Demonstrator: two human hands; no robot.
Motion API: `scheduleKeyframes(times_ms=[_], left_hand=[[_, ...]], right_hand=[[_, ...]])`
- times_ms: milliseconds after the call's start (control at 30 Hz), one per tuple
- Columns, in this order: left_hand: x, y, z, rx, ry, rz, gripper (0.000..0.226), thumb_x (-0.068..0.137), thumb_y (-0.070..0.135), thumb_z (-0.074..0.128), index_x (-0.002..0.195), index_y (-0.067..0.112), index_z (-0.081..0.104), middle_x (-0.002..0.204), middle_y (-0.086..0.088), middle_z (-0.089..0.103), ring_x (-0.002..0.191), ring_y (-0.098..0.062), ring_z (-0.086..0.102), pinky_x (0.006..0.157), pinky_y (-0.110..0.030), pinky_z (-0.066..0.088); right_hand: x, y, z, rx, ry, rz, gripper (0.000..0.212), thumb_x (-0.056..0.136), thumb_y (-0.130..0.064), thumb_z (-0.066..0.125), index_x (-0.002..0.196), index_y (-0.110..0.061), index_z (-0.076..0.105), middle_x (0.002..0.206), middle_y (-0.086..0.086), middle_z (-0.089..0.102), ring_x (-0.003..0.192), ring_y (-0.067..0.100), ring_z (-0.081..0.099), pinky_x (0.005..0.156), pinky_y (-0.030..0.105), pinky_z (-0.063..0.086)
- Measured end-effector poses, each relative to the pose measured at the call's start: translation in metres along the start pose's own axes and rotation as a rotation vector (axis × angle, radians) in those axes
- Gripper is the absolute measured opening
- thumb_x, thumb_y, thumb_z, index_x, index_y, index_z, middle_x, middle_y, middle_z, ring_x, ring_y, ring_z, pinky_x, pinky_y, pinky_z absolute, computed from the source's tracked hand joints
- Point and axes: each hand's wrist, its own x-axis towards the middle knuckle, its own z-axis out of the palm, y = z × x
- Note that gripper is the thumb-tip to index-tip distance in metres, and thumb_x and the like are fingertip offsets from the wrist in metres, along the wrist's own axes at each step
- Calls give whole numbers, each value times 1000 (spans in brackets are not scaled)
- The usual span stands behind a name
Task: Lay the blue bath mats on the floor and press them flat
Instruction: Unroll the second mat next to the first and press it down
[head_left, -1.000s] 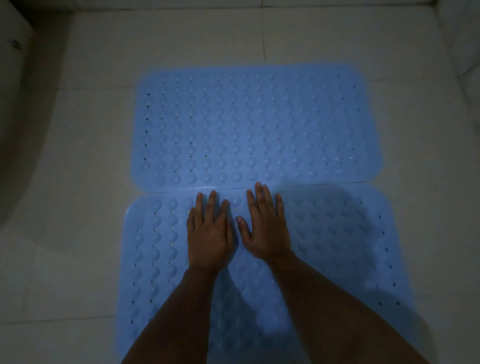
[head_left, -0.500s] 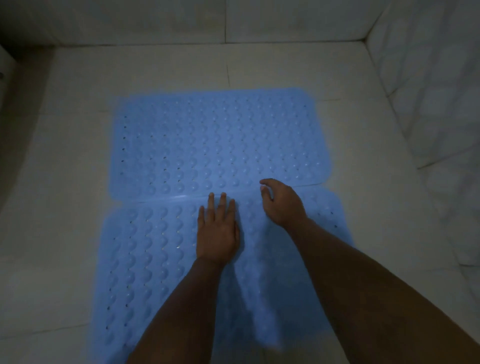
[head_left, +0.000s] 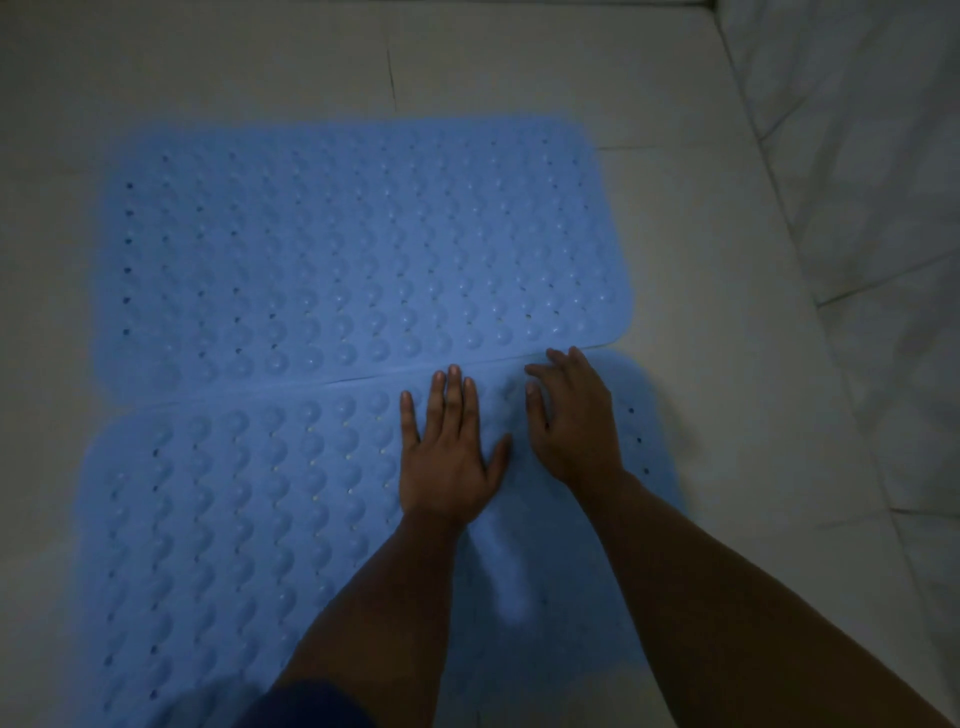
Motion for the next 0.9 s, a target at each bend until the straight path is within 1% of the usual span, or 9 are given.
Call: scheduleKeyframes(times_ms=[233,367,433,500,533,633,733,833,900], left_hand=[[2,0,6,8,48,16,82,101,59,36,162,5,27,173,-14,14,161,-27,4,126,-64,5],[1,1,1,-4,51,4,79,98,54,40,161,8,32,172,-11,19,161,-25,9,127,-63,5],[8,5,-14,-17,-38,-24,77,96,53,33,160,10,35,172,-9,20,161,-25,11,126,-63,7],[21,13,-39,-14,-184,-69,79,93,54,21,160,13,34,172,-7,19,161,-27,9,126,-62,7],[24,16,-51,-13,-206,-94,79,93,55,19,159,15,36,172,-7,22,160,-30,10,126,-61,8],[25,8,-63,-10,-107,-110,72,94,51,26,156,18,44,167,-10,34,158,-37,18,125,-61,15],[14,-5,-48,-12,75,-36,62,95,44,35,144,14,59,157,-15,49,152,-41,34,118,-64,32],[9,-13,-34,-17,146,20,58,96,41,40,143,14,60,157,-15,49,151,-41,35,117,-63,35],[5,-19,-27,-5,171,37,56,99,40,41,146,15,57,159,-14,46,153,-40,31,118,-63,33]], right_hand=[[-16,9,6,-6,112,69,30,99,-32,48,117,-19,68,140,9,59,140,33,44,111,54,38],[-32,14,-7,-42,41,95,36,98,-39,44,120,-22,67,142,7,57,143,32,41,111,56,38],[-31,12,-20,-29,4,83,39,97,-42,44,119,-21,68,140,8,59,143,33,42,111,56,39],[-21,7,-35,-31,-42,51,43,97,-44,42,119,-19,70,137,10,62,140,33,45,110,54,41],[-17,2,-39,-40,-72,41,45,97,-44,41,120,-19,69,136,10,62,140,33,46,110,54,41],[-3,-16,-30,-82,-202,14,53,97,-44,36,132,-15,63,143,12,57,144,34,41,114,56,36],[-4,-19,5,-176,-273,-58,65,97,-48,31,147,-10,47,158,18,37,150,36,28,117,60,29],[-17,-14,33,-264,-241,-115,72,99,-53,36,156,-8,31,166,19,17,155,33,11,122,58,16],[-22,-12,38,-255,-187,-135,72,101,-52,37,157,-8,27,167,17,13,156,30,5,125,55,11]])
